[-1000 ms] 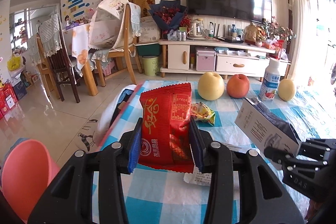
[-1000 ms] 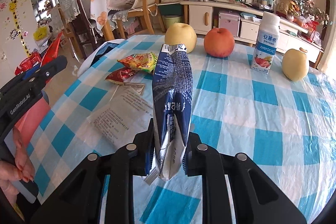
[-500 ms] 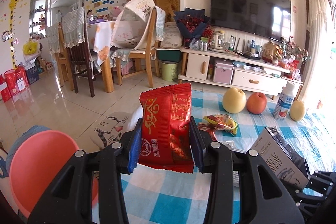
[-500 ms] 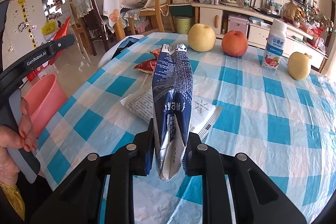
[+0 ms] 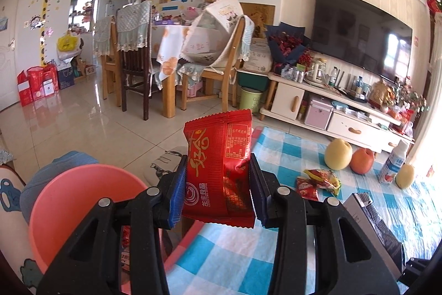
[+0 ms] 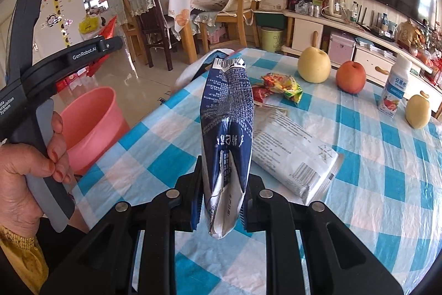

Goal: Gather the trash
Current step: 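Carry the red packet and milk carton to the pink bucket with both tools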

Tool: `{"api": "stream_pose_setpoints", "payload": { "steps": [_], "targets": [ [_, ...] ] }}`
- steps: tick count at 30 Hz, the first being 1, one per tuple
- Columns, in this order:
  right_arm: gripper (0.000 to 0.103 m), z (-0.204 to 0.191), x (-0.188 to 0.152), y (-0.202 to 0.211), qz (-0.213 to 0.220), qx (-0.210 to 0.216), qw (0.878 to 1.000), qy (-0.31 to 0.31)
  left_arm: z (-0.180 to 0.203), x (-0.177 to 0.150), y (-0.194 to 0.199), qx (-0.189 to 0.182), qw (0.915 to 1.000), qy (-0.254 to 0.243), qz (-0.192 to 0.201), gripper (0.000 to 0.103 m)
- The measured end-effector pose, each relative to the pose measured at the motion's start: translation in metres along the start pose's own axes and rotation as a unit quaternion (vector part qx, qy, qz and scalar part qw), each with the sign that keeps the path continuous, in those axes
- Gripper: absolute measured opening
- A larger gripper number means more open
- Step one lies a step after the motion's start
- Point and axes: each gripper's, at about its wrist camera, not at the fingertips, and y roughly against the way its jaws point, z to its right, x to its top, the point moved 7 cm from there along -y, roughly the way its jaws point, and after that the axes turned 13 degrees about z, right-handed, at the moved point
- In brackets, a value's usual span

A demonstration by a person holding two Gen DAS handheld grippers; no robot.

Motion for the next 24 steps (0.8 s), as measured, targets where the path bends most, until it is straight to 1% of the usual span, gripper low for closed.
{"api": "stream_pose_setpoints", "payload": {
  "steps": [6,12,18,20,24],
  "targets": [
    [0.023,-0.043,0.013,-0.007,0.002,0.033,0.999,0.024,-0.032,0.006,0.001,0.026,0.9993,0.027,0.003,0.043],
    [0.023,-0.093,0.027,-0.018,0.0,0.07,0.996,0.054,-0.072,0.006,0.001,0.065,0.9961,0.061,-0.002,0.043],
    [0.023,-0.145,0.037,-0.034,-0.005,0.11,0.99,0.088,-0.126,0.002,-0.001,0.119,0.9873,0.104,-0.012,0.043],
    [0.023,-0.161,0.039,-0.041,-0.008,0.124,0.988,0.094,-0.146,-0.001,0.001,0.14,0.983,0.118,-0.015,0.043],
    [0.023,-0.19,0.039,-0.054,-0.017,0.145,0.983,0.109,-0.176,-0.006,0.0,0.168,0.9749,0.144,-0.023,0.043]
  ]
}}
